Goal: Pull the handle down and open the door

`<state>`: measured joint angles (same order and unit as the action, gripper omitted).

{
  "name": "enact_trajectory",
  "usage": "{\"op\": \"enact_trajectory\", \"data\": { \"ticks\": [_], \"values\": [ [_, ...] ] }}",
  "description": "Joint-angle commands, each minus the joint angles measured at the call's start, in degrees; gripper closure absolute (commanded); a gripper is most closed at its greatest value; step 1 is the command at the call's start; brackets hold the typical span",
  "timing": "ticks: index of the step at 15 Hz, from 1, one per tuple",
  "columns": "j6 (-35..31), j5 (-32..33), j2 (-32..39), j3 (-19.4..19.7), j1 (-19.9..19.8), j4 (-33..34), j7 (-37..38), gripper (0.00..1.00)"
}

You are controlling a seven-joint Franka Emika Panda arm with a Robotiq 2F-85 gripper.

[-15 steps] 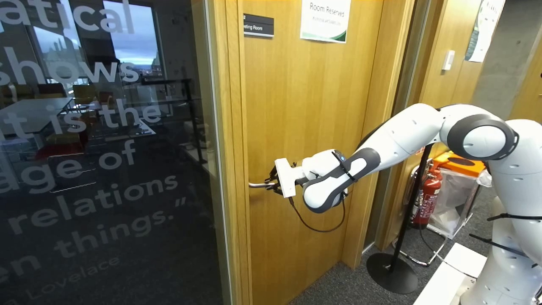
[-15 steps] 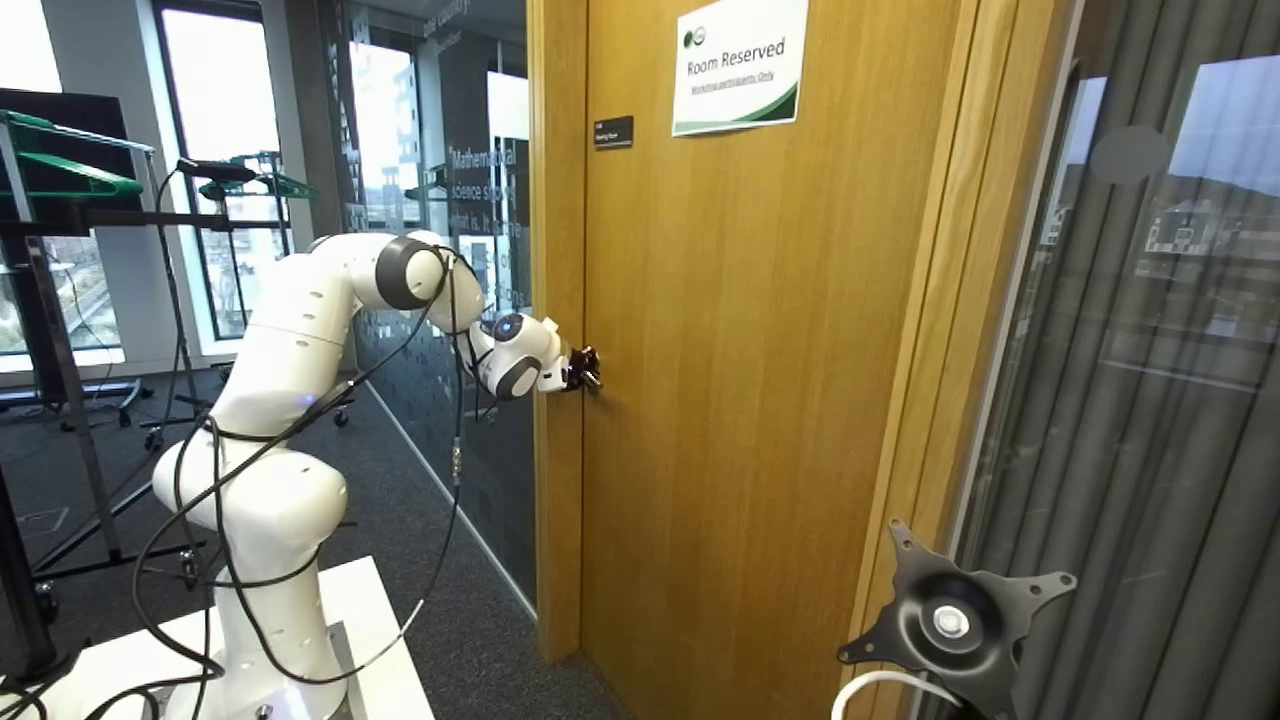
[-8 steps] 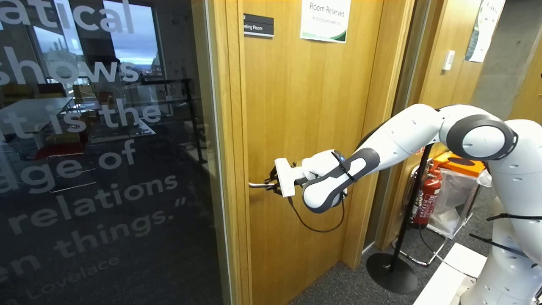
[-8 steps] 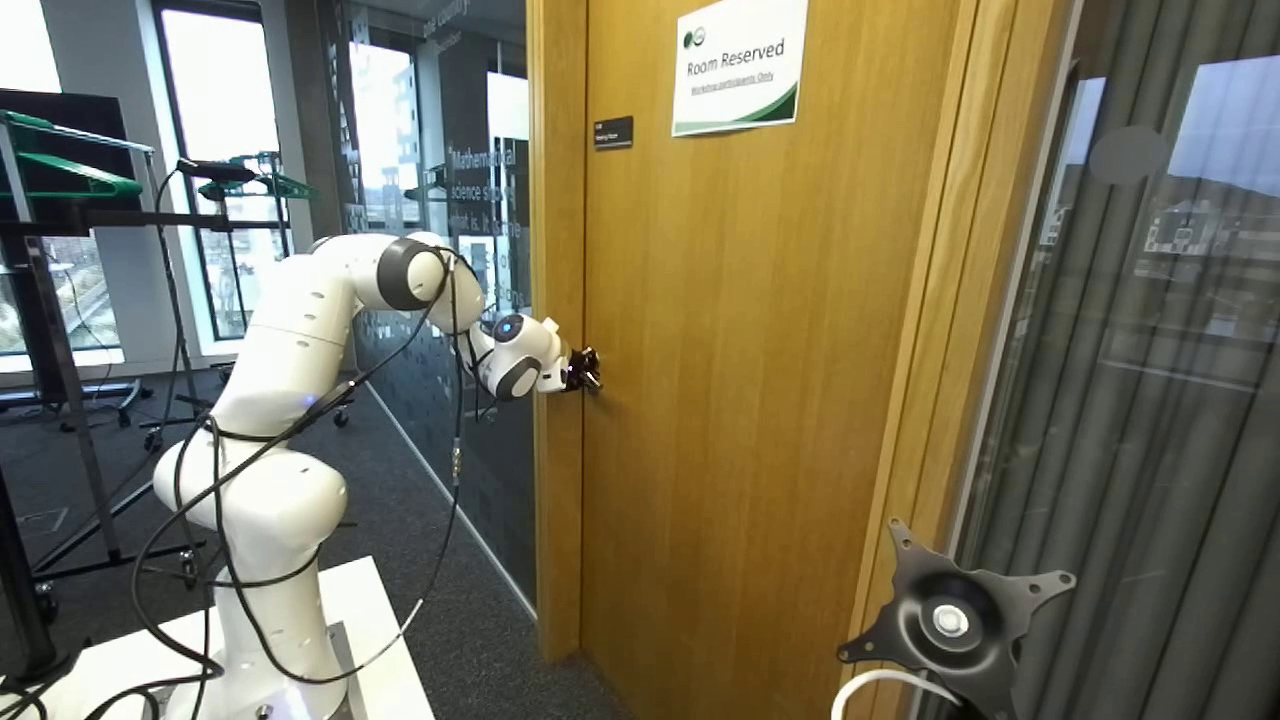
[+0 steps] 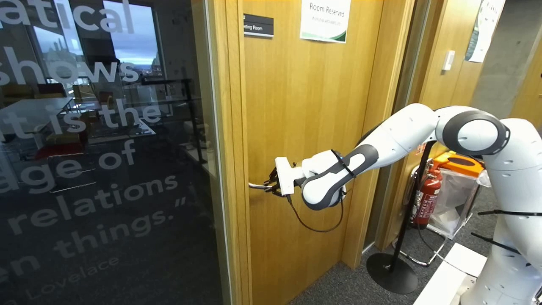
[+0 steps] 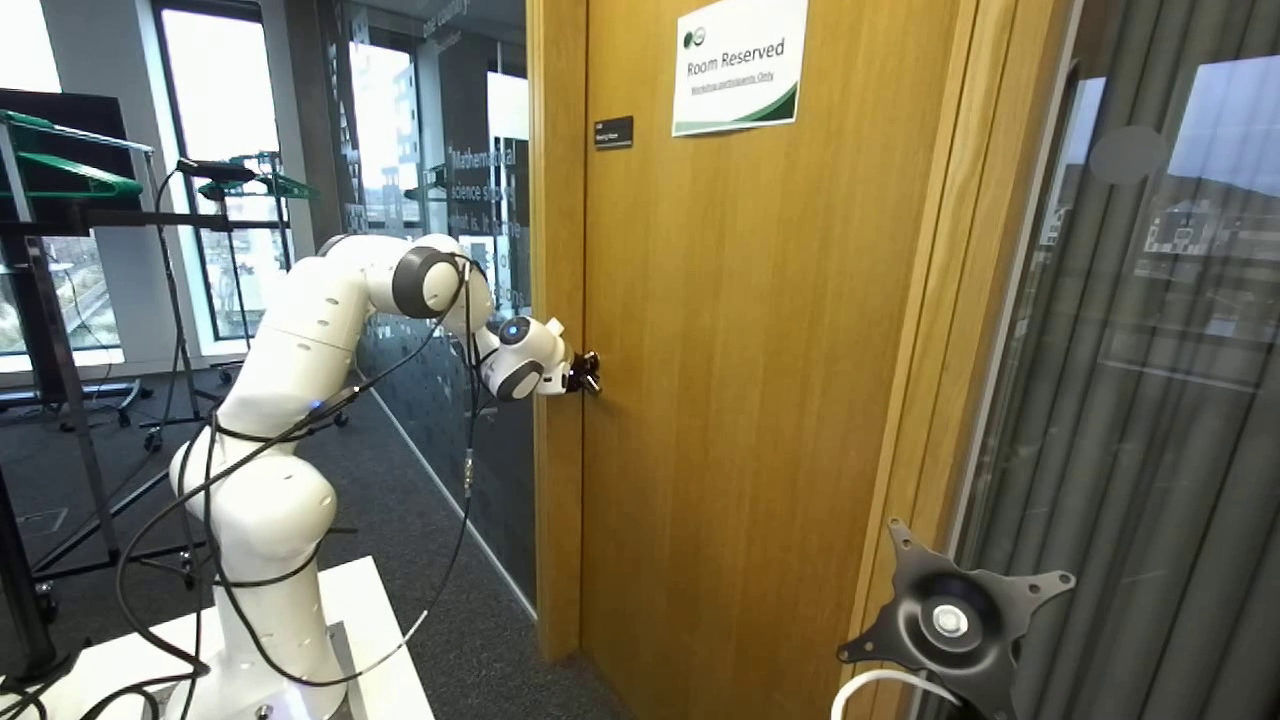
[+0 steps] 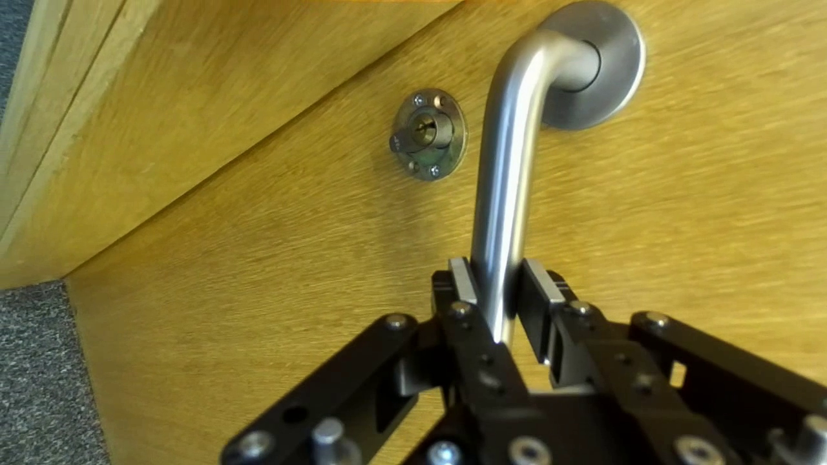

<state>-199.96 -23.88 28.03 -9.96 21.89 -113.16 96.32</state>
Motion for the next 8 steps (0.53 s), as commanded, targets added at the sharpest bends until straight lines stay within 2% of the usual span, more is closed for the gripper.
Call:
{"op": "enact_trajectory", "data": {
  "ticks": [1,8],
  "values": [
    [0.7,2.5,3.7,-7.2,-1.7,-1.3,2.5,0.94],
    [0.0,5.5,6.5,-17.0,-10.5,2.2,7.4,0.94]
  ]
}}
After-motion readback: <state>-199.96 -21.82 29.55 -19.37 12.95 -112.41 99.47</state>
